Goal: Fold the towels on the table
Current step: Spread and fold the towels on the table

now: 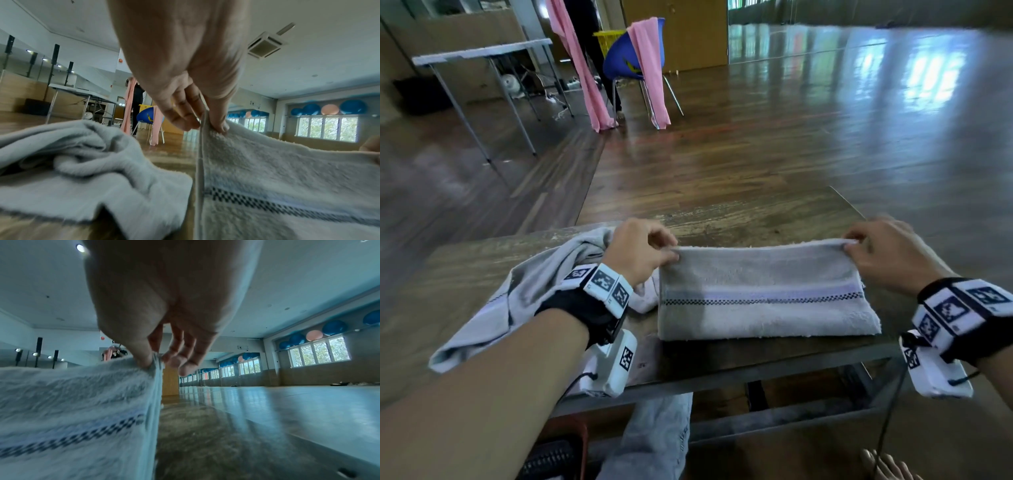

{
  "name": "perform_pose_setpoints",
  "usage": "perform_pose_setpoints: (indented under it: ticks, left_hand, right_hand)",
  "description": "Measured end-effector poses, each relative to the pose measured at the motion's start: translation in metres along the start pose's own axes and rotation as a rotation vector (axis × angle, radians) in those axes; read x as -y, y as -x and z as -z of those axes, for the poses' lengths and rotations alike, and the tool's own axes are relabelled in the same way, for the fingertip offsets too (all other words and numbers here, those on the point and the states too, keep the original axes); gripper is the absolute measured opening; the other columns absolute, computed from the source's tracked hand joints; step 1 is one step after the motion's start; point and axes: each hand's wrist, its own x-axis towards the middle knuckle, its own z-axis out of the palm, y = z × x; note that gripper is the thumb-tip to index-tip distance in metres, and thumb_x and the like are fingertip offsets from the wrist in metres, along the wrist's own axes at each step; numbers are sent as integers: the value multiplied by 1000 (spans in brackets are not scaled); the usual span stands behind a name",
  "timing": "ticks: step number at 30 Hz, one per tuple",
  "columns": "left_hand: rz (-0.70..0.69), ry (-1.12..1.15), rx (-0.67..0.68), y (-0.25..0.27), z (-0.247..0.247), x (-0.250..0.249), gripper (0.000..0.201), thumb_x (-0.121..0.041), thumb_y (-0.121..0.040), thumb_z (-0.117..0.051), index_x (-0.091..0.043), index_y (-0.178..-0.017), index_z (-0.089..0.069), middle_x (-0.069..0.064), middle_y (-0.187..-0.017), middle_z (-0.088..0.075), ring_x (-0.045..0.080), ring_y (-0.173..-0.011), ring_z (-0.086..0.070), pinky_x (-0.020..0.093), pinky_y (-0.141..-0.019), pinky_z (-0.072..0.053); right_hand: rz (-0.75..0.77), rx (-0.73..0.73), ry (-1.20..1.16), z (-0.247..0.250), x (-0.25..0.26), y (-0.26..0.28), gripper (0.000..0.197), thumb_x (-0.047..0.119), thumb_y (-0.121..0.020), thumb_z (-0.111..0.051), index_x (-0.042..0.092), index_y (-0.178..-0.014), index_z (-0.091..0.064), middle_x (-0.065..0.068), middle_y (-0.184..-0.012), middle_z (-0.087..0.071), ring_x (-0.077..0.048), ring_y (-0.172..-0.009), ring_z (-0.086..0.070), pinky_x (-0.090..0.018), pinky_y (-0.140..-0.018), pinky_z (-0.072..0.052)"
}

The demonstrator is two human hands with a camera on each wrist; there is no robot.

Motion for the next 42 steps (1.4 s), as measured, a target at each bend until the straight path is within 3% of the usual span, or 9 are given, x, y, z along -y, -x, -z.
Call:
perform_pose_setpoints:
  ticks: [3,7,11,14,17,26,30,35,42]
  left_hand:
    - [-104,41,-161,0,15,-20,20,-15,-77,-82,-15,-96,-75,-10,-82,-67,-1,-69,-55,7,-64,-42]
    - [-252,70,-280,13,26,-41,16,-18,-77,-83,-19,-91,-76,-11,-89,-66,5,-72,-55,12,-67,-42]
    - [-101,2,-45,42,2,-28,15,-22,-80,-81,-32,-80,-70,-20,-73,-64,-3,-64,-59,8,-53,-41]
    - [164,-39,187,60,-30,-8,25,-21,-79,-80,-17,-100,-67,2,-96,-68,20,-90,-65,28,-81,-53]
    - [345,-32,105,70,-55,4,33,-34,-83,-76,-13,-105,-62,0,-93,-64,21,-92,-61,29,-78,-45]
    - [429,-178,-59,62,-75,2,36,-44,-87,-66,-21,-63,-52,-7,-62,-54,11,-59,-48,27,-52,-31]
    - [432,-218,-47,56,-77,3,37,-44,-87,-67,-18,-64,-55,2,-73,-65,16,-61,-50,28,-57,-37]
    - [444,-188,23,43,-71,2,32,-32,-81,-72,-2,-69,-69,11,-69,-69,27,-66,-63,30,-60,-47]
    - [570,48,145,3,-40,-17,16,-22,-68,-64,-8,-62,-63,8,-53,-65,23,-45,-59,30,-53,-49]
  right_hand:
    - [54,-317,-74,25,-3,9,18,32,-93,-59,26,-106,-70,-8,-92,-57,-31,-83,-58,-43,-83,-50]
    - [225,-645,-188,49,-9,26,16,20,-94,-63,19,-110,-68,-2,-84,-66,-22,-70,-61,-32,-72,-52]
    - [176,-275,-232,44,-28,48,13,29,-90,-70,33,-103,-70,0,-77,-69,-19,-66,-64,-32,-66,-54]
    - [39,83,-153,28,-42,62,19,47,-86,-71,39,-102,-65,5,-86,-68,-14,-80,-63,-32,-74,-48]
    - [-59,216,-66,12,-53,68,23,52,-91,-62,30,-95,-66,6,-87,-67,-19,-91,-59,-36,-84,-46]
    - [-154,248,-49,-1,-47,70,36,48,-94,-61,22,-69,-60,1,-73,-64,-18,-77,-58,-39,-73,-46]
    - [-217,260,-25,-1,-40,67,41,50,-92,-62,18,-67,-62,0,-73,-67,-18,-76,-62,-37,-67,-47]
    - [-242,330,-54,0,-34,52,29,36,-90,-69,16,-70,-65,-1,-74,-67,-23,-89,-62,-41,-90,-50]
    - [-453,459,-325,20,-22,14,29,20,-87,-59,8,-61,-64,-10,-54,-67,-20,-37,-48,-20,-40,-36]
